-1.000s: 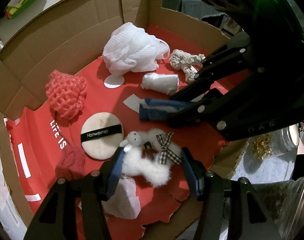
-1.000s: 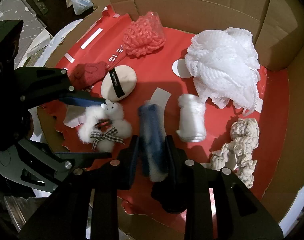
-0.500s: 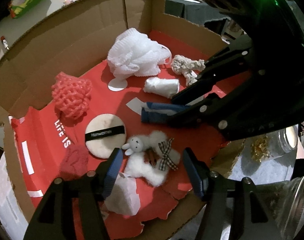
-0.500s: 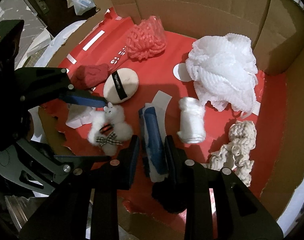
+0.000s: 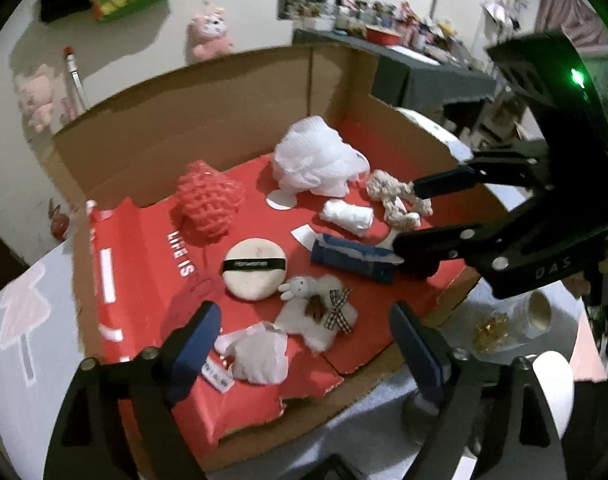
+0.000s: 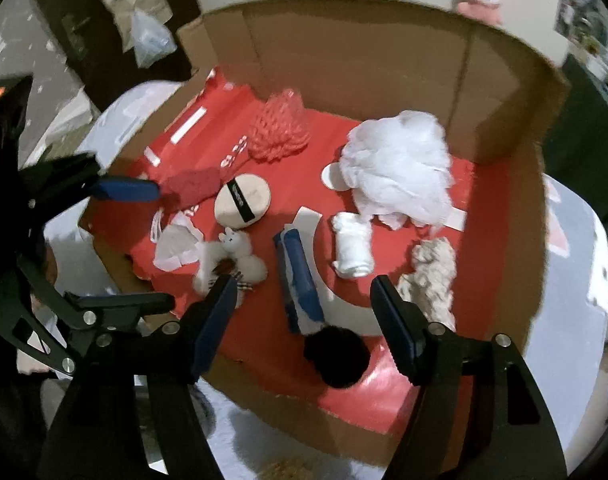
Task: Organize soft objects
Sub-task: 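Lift both open tools up out of the box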
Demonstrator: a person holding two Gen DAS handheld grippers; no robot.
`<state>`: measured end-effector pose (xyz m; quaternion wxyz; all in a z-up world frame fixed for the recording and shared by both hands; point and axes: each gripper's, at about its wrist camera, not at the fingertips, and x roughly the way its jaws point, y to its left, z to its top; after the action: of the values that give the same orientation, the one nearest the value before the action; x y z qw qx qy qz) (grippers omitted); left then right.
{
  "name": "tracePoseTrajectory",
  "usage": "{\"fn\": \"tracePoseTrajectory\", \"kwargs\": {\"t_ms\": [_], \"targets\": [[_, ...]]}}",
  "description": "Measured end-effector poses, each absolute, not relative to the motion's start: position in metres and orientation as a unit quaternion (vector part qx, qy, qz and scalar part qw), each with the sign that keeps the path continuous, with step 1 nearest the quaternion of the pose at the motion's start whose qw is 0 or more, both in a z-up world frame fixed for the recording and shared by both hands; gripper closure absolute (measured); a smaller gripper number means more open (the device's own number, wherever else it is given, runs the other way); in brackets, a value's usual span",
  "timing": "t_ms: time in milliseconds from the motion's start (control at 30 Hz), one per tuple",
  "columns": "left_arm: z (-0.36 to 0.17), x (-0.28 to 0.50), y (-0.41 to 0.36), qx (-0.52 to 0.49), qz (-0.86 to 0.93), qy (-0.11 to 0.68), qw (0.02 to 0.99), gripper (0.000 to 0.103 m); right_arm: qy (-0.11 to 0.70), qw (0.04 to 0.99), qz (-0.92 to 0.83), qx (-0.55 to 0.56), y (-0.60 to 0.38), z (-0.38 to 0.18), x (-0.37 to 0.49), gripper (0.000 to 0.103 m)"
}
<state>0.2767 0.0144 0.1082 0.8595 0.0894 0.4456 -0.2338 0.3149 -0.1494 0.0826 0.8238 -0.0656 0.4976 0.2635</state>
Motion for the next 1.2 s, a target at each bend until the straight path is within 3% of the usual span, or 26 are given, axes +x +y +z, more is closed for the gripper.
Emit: {"fn": "tracePoseTrajectory", "kwargs": {"t_ms": [133, 200, 333, 467, 1200], "targets": [[0.114, 0.264, 0.023, 0.059, -0.211, 0.436, 0.873, 0.008, 0.479, 0.845, 0.232, -0.051, -0.158, 0.095, 0.299, 0.033], [0.114, 0.262, 0.026, 0.046, -0.202, 0.434, 0.877, 0.004, 0.469, 0.855, 0.217, -0.041, -0.163, 0.100, 0.292, 0.024], [0.113, 0.259, 0.036, 0.027, -0.164, 0.427, 0.889, 0.001, 0.457, 0.869, 0.190, -0.029, -0.168, 0.105, 0.278, 0.023], [0.104, 0.262, 0.043, 0.010, -0.132, 0.434, 0.891, 0.000, 0.456, 0.873, 0.173, -0.012, -0.172, 0.101, 0.271, 0.016], [0.078, 0.267, 0.045, -0.007, -0.073, 0.458, 0.886, 0.000, 0.453, 0.884, 0.114, -0.005, -0.174, 0.068, 0.263, 0.016]]}}
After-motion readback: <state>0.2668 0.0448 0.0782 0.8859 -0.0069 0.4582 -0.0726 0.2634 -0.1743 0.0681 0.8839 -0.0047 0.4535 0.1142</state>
